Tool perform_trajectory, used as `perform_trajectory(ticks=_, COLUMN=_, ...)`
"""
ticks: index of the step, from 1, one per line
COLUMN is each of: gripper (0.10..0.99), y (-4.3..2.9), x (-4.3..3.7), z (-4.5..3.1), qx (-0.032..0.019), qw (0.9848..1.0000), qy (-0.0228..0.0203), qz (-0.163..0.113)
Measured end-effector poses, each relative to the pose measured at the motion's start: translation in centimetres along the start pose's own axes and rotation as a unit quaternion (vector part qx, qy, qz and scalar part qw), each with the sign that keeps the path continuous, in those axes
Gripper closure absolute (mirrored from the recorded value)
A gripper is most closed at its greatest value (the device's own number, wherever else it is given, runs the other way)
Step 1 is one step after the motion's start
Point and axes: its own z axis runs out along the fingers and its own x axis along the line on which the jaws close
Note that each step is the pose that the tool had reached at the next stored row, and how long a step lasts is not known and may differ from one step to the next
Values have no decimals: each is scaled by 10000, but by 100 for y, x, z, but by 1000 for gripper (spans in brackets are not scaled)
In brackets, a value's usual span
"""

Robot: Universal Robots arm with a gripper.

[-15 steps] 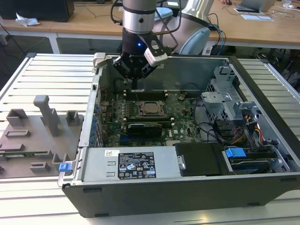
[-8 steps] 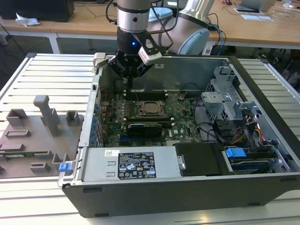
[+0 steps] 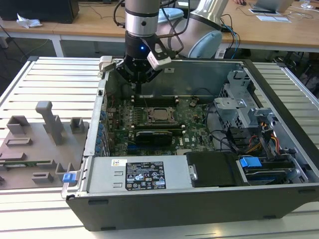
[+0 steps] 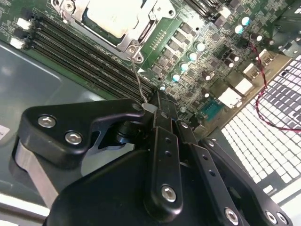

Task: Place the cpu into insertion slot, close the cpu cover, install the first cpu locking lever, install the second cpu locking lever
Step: 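Install the first cpu locking lever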

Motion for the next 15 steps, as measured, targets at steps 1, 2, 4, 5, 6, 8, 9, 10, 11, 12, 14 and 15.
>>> perform_trajectory(ticks=1, gripper=980, y=-4, x=-46, z=4, qx=0, qw=10000, qy=0, qz=0)
perform_trajectory(ticks=2, gripper=980, y=-8, x=-84, z=5, qx=0, qw=10000, qy=0, qz=0)
perform_trajectory(ticks=4, gripper=980, y=-16, x=-166, z=8, qx=0, qw=10000, qy=2, qz=0)
perform_trajectory(ticks=5, gripper=980, y=-19, x=-196, z=10, qx=0, qw=10000, qy=2, qz=0)
perform_trajectory(ticks=6, gripper=980, y=-21, x=-219, z=10, qx=0, qw=10000, qy=4, qz=-1)
perform_trajectory(ticks=8, gripper=980, y=-25, x=-262, z=13, qx=-1, qw=10000, qy=6, qz=0)
perform_trajectory(ticks=9, gripper=980, y=-27, x=-283, z=15, qx=-1, qw=10000, qy=7, qz=0)
perform_trajectory(ticks=10, gripper=980, y=-29, x=-297, z=17, qx=-1, qw=10000, qy=9, qz=-1)
perform_trajectory(ticks=11, gripper=980, y=-31, x=-325, z=22, qx=-1, qw=10000, qy=11, qz=-2)
perform_trajectory(ticks=12, gripper=980, y=-34, x=-362, z=32, qx=-2, qw=10000, qy=14, qz=-1)
perform_trajectory(ticks=14, gripper=980, y=-34, x=-373, z=55, qx=-9, qw=9999, qy=21, qz=120)
perform_trajectory(ticks=15, gripper=980, y=-34, x=-374, z=63, qx=-13, qw=9998, qy=24, qz=201)
